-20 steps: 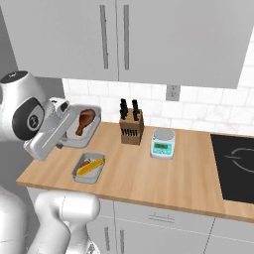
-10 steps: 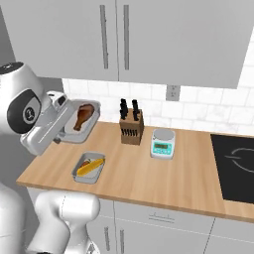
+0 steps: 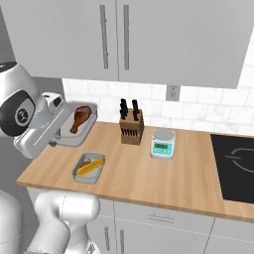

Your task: Take the meat container that has the chicken drumstick and place it on the second highest rack of the freezer. Then take the vegetable container that has the bell pepper and corn and place it on the highest rack of the freezer.

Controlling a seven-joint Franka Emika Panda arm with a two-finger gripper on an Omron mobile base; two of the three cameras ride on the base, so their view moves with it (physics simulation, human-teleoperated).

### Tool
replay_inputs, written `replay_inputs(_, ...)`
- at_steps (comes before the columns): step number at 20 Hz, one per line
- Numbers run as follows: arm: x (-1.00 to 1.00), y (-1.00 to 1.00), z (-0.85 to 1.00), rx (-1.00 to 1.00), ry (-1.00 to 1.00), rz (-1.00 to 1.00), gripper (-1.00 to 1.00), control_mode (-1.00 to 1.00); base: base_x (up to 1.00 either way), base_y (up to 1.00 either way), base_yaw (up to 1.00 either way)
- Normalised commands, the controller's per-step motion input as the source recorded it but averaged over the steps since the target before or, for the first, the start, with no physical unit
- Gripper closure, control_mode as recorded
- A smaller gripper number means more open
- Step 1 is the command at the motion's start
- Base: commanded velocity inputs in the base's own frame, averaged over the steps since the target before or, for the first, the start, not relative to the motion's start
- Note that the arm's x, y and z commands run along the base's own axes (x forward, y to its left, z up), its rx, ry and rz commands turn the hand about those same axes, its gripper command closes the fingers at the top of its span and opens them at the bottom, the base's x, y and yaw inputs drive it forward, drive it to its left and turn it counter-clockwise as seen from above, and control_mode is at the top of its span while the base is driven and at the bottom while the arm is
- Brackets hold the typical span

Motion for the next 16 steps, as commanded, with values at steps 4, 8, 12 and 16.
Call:
replay_inputs(4,-0.05,-0.09,0.00,0.00,0.00,0.00,1.00,1.00,-0.49,-0.14,0.00)
replay_inputs(8,0.00,0.00,0.00,0.00,0.00,0.00,1.00,1.00,-1.00,-0.21,-0.02)
replay_inputs(12,0.00,0.00,0.00,0.00,0.00,0.00,1.00,1.00,-0.99,-0.01,0.00)
replay_inputs(16,0.00,0.00,0.00,0.00,0.00,0.00,1.00,1.00,-0.70,-0.01,0.09)
